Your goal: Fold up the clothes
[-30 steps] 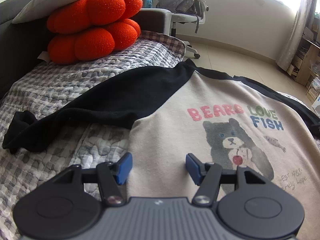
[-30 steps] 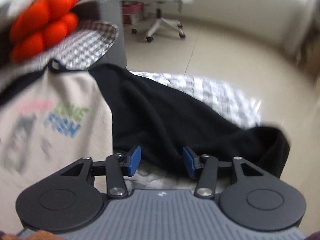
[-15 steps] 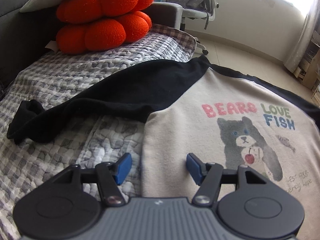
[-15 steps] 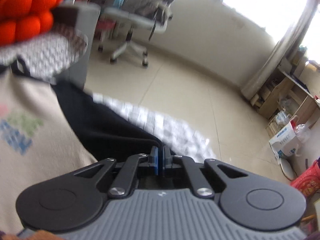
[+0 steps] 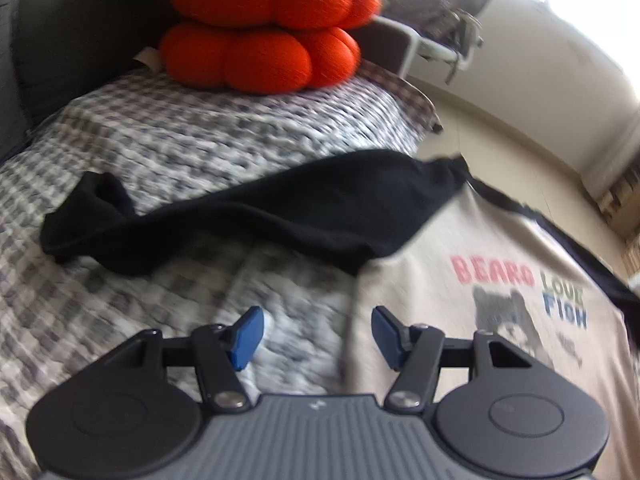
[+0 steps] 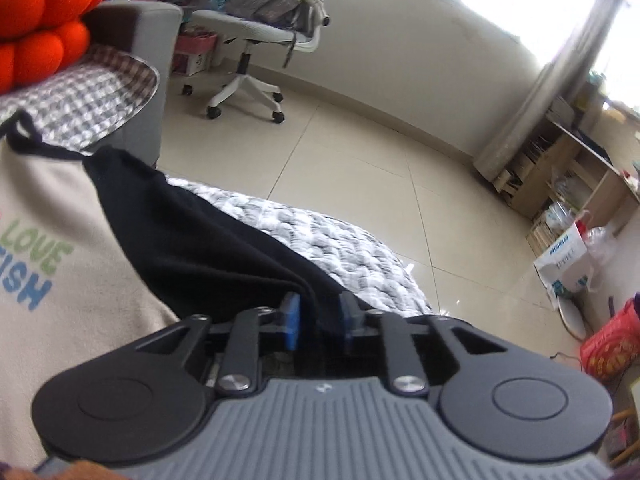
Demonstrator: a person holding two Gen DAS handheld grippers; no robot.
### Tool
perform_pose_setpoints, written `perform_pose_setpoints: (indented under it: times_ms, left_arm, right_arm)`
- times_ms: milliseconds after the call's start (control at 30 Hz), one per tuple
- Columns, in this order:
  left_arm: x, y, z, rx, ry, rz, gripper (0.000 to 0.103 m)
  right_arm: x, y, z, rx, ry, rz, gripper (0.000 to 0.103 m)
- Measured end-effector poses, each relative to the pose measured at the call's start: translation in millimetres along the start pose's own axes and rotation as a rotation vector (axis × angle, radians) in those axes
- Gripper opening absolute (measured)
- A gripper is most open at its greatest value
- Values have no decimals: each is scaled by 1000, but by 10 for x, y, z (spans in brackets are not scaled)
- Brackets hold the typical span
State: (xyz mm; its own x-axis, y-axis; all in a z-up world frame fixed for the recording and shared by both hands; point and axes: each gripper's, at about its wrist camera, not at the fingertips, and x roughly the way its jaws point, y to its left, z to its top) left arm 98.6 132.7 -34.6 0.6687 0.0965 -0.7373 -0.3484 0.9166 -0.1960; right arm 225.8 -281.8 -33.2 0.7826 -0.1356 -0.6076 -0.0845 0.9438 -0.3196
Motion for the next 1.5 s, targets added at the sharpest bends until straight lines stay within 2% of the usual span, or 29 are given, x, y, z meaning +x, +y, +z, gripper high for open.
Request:
perform_pose_setpoints:
  times_ms: [133, 200, 367, 533, 600, 767, 867, 967, 1033, 1167, 1267, 1333, 1500]
  left_arm:
    - [-9, 134, 52, -45, -8, 6, 60]
    - [-12, 153, 60, -46, -9, 0, 60]
    - [-30, 143, 59, -35, -13, -26, 59]
    - [-64, 142, 50, -34, -14, -35, 59]
    - [-74, 161, 54, -39, -16, -37, 59]
    - [-49, 222, 71, -56, -1, -14, 59]
    - [-52, 235, 78, -69, 7, -31, 59]
    - [-71, 224, 71, -78, 18, -61, 59]
    - [-84, 210, 55, -86, 34, -90, 59]
    - [-143, 186, 17, -93, 52, -149, 59]
    - [-224, 130, -17, -56, 43, -189, 50]
    - [-262, 99, -32, -33, 38, -218, 48]
    - [-284, 66, -75, -7, 34, -216, 43]
  right_arm:
    - [64, -116, -42, 65, 50, 25, 36]
    - [47, -181, -26, 106, 61, 28, 47]
    - [47, -265, -47, 137, 93, 59, 61]
    - [81, -407, -92, 189, 122, 54, 66]
    - [123, -477, -115, 224, 126, 46, 72]
    - [40, -598, -119, 267, 101, 67, 74]
    - [-30, -659, -138, 233, 117, 83, 75]
    - [66, -707, -235, 209, 180, -21, 76]
    - [144, -769, -319, 225, 212, -49, 76]
    - [133, -848, -380, 256, 200, -23, 76]
    - [15, -796, -307, 250, 158, -20, 76]
    - [-89, -739, -255, 260, 118, 22, 76]
    - [-351, -466, -132, 224, 43, 122, 76]
